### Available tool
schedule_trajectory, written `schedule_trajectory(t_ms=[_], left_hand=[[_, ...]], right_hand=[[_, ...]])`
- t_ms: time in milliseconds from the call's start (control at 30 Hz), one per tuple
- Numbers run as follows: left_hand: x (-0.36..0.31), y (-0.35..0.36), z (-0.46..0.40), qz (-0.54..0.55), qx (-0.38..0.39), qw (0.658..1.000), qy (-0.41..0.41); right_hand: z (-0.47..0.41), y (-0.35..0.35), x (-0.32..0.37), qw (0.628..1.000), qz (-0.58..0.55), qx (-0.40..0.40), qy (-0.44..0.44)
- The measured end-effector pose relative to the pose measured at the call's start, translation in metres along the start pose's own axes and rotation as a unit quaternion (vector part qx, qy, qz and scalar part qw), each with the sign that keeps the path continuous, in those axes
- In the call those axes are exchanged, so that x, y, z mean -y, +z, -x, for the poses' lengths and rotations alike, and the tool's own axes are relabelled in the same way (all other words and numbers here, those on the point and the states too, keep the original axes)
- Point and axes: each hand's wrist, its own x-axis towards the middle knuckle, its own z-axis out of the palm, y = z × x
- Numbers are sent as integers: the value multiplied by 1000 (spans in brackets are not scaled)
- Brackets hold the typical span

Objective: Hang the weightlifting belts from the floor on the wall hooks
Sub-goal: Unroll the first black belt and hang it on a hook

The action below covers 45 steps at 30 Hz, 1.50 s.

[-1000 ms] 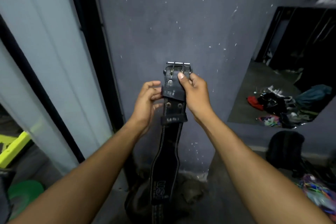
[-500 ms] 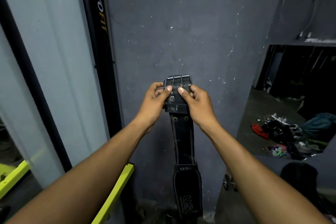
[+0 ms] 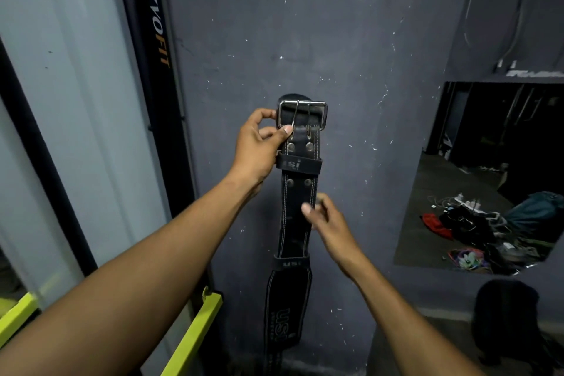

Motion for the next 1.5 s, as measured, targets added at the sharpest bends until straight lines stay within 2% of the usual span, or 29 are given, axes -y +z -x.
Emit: schedule_trajectory(t_ms=[133, 267, 367, 500, 700, 833, 967, 1133, 1300, 1400, 1500], left_hand=[[-6, 1, -12, -7, 5, 1000, -2], [-14, 6, -18, -16, 14, 1000, 1], [-18, 4, -21, -21, 14, 1000, -2], [-15, -8, -18, -18, 14, 1000, -21], [-8, -16, -13, 0, 11, 1000, -26], [-17, -15, -17, 26, -10, 1000, -7], [-25, -10, -17, 41, -1, 999, 4], [-21, 0, -9, 45, 13, 999, 11], [-21, -4, -7, -2, 63, 998, 12], [-10, -8, 0, -29, 120, 992, -19], [8, -12, 12, -23, 152, 986, -63]], right_hand=[[21, 13, -64, 989, 39, 88, 109], [31, 32, -91, 986, 25, 122, 110], [23, 43, -76, 993, -14, 76, 89], [1, 38, -22, 996, -68, 27, 42], [-29, 22, 47, 993, -110, 36, -32], [-34, 15, 75, 992, -101, 50, -48], [-26, 17, 91, 985, -134, 69, -86], [-28, 23, 91, 979, -156, -56, -118], [-42, 13, 93, 979, -101, -100, -148], [-53, 7, 98, 976, -77, -132, -158], [-65, 4, 100, 979, -99, -128, -126]])
